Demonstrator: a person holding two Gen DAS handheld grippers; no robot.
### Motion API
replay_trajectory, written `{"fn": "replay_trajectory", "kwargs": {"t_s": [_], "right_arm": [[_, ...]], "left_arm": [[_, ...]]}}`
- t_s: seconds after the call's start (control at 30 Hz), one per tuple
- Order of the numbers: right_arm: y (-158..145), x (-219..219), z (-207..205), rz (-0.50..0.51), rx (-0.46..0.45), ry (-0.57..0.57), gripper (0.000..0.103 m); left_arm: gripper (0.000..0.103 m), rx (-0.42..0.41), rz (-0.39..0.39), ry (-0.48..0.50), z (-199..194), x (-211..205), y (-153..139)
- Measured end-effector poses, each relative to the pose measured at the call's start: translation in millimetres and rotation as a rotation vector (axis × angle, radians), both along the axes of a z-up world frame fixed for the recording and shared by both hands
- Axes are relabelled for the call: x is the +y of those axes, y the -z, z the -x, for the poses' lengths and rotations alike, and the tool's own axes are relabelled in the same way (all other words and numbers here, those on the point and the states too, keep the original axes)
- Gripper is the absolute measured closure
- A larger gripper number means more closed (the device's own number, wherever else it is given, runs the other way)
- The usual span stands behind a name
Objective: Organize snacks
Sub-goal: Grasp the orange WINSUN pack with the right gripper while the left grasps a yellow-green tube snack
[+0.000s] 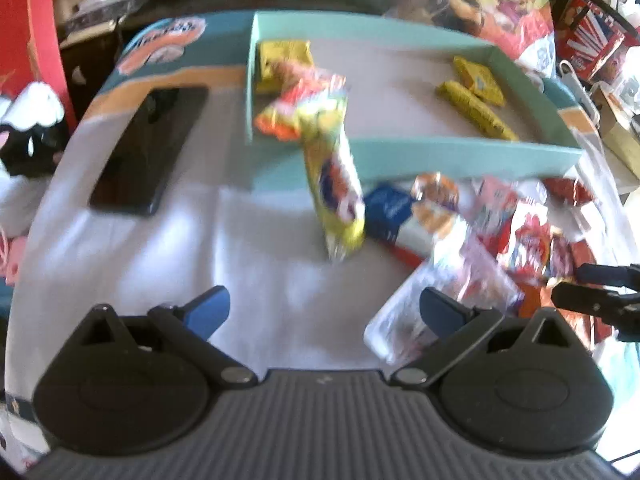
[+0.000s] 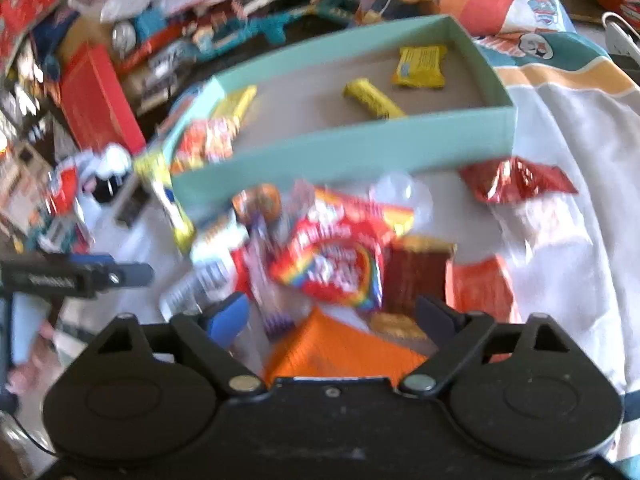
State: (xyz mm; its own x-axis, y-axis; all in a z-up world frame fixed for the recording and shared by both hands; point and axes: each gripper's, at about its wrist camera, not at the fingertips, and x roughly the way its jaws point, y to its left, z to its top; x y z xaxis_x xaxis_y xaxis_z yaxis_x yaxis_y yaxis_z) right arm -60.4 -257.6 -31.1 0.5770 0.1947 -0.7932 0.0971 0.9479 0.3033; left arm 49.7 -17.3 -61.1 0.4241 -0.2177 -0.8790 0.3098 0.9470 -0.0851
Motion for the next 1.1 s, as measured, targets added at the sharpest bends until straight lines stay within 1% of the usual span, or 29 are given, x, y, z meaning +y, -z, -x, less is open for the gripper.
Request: {"fn": "replay_trajectory", "kwargs": {"t_s": [0.1, 0.3, 0.47, 0.5, 0.53, 0.57, 0.6, 0.67, 0.77, 0.87, 0.93, 1.0, 1.03, 1.1], "right_arm": [[10.8, 2.1, 6.7, 0.039, 0.049, -0.014, 0.022], [7.9, 19.3, 30.1, 0.095, 0.054, -0.084, 0.021], [13.6, 37.9, 33.6, 0.156, 0.075, -0.139, 0.021], [14.3, 44.3, 34.5, 0.193, 0.070, -0.152, 0.023], [14.6, 48.7, 34.2, 0.222, 0.066, -0.156, 0.028], [14.3, 50.5, 33.8, 0.238, 0.060, -0.151, 0.044], [12.7, 51.6, 32.6, 0.246, 0.055, -0.137, 0.048], [9.6, 48.2, 28.1, 0.206, 0.054, -0.094, 0.051], [10.1, 38.5, 24.9, 0.142, 0.055, -0.033, 0.051], [11.1, 34.7, 25.9, 0.121, 0.049, 0.002, 0.051], [9.1, 31.2, 26.0, 0.097, 0.046, 0.020, 0.051], [4.7, 27.8, 27.7, 0.083, 0.034, 0.040, 0.051], [2.4, 24.6, 28.4, 0.073, 0.029, 0.050, 0.051], [-0.7, 19.1, 27.8, 0.056, 0.021, 0.073, 0.051]], "left_arm": [[0.000, 0.006, -0.013, -0.010, 8.9, 8.0, 5.2], [0.000, 0.013, -0.004, -0.053, 13.1, 19.9, 8.1], [0.000, 0.009, 0.001, -0.054, 13.9, 21.5, 7.7], [0.000, 0.009, 0.000, -0.054, 12.6, 20.8, 8.0], [0.000, 0.011, -0.001, -0.057, 11.9, 21.5, 8.9], [0.000, 0.013, -0.002, -0.062, 11.1, 21.4, 9.8], [0.000, 0.014, -0.002, -0.067, 9.4, 21.1, 10.5], [0.000, 0.002, -0.001, -0.085, 3.9, 20.1, 10.6], [0.001, -0.019, 0.010, -0.104, -7.1, 12.9, 9.4], [0.002, -0.061, 0.009, -0.114, -18.0, 0.1, 7.9], [0.005, -0.081, 0.010, -0.131, -27.4, -7.8, 8.9], [0.011, -0.087, 0.022, -0.157, -38.5, -13.4, 12.1], [0.012, -0.087, 0.030, -0.169, -43.7, -15.4, 14.1], [0.019, -0.091, 0.039, -0.187, -53.1, -19.6, 18.9]]}}
